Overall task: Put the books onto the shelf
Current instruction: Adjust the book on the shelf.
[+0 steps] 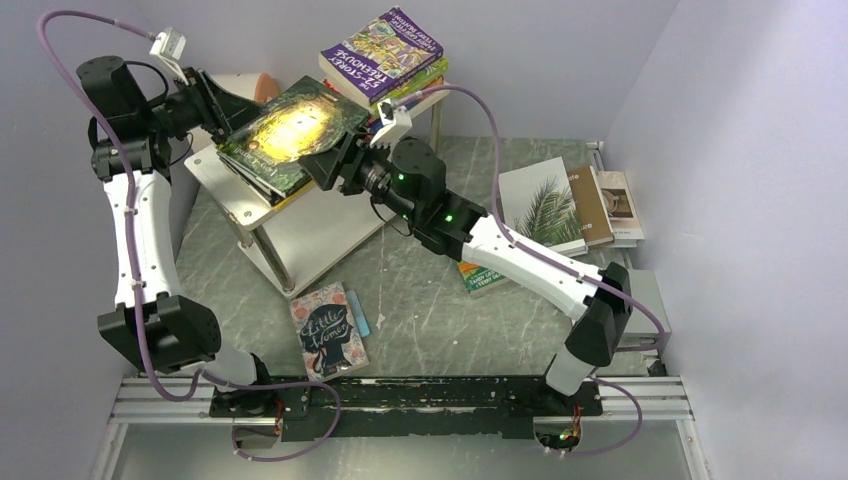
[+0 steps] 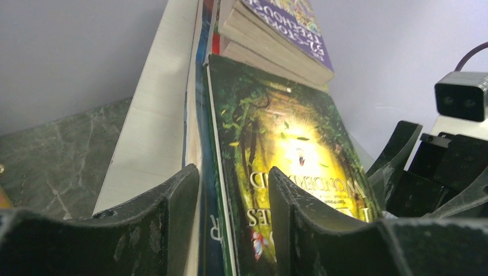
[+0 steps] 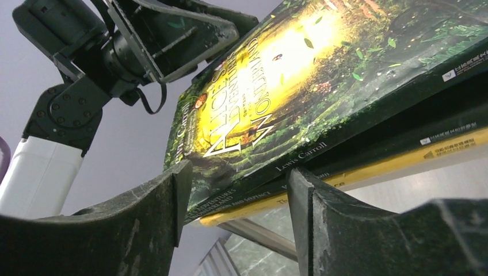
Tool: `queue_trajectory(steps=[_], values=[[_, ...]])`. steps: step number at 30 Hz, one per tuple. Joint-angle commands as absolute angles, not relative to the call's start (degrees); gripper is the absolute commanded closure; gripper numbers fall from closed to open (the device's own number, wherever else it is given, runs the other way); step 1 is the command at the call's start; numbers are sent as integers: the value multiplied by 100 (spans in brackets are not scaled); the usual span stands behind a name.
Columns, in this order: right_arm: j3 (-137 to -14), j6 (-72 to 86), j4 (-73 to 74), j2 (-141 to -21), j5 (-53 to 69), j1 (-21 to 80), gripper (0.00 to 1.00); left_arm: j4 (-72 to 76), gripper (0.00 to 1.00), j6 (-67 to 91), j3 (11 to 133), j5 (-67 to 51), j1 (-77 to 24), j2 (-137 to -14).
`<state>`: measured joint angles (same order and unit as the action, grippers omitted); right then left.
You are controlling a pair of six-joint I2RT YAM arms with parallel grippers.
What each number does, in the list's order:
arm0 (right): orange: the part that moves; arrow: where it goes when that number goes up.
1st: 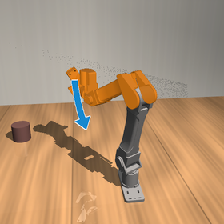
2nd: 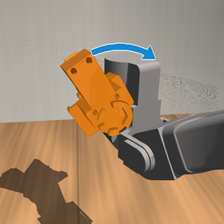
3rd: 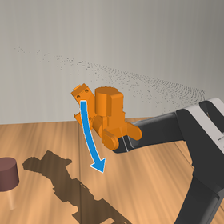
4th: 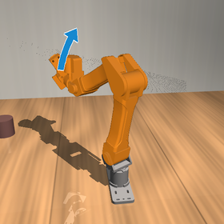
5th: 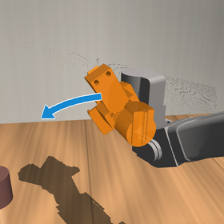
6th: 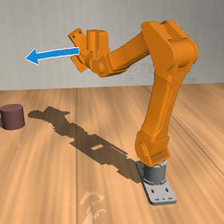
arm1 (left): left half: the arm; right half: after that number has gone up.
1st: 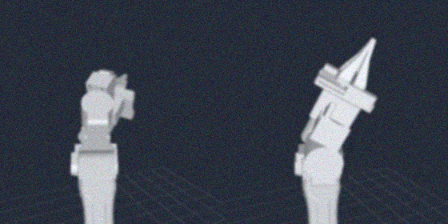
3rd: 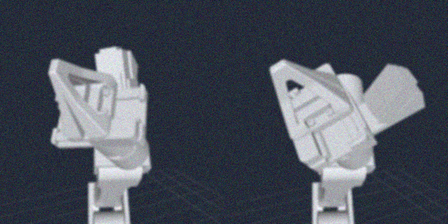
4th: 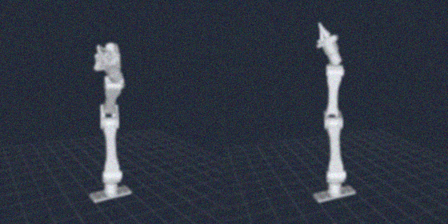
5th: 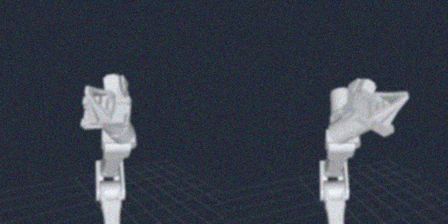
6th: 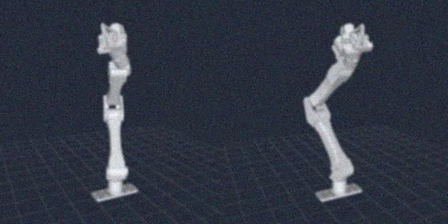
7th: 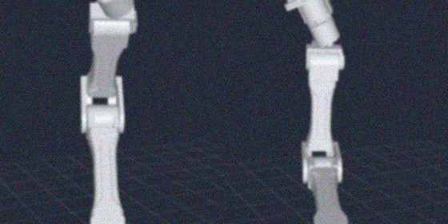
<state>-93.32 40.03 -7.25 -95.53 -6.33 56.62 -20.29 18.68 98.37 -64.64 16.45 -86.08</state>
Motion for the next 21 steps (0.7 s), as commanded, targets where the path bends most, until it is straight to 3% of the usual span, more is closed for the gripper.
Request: queue_trajectory(steps=[1,7,12,21], values=[[-9133,4028,-725,-9248,-826,5729,35,-2484,45,1706,10436,-6771,1618,-8786],[-8896,4019,-746,-8969,-628,5789,35,-2692,37,1564,10644,-6571,1626,-8867],[-8965,4017,-756,-9091,-598,5840,53,-2589,38,1606,10577,-6633,1624,-8844],[-9307,4098,-752,-9431,-680,5851,68,-2553,39,1550,10335,-6672,1626,-8772]])
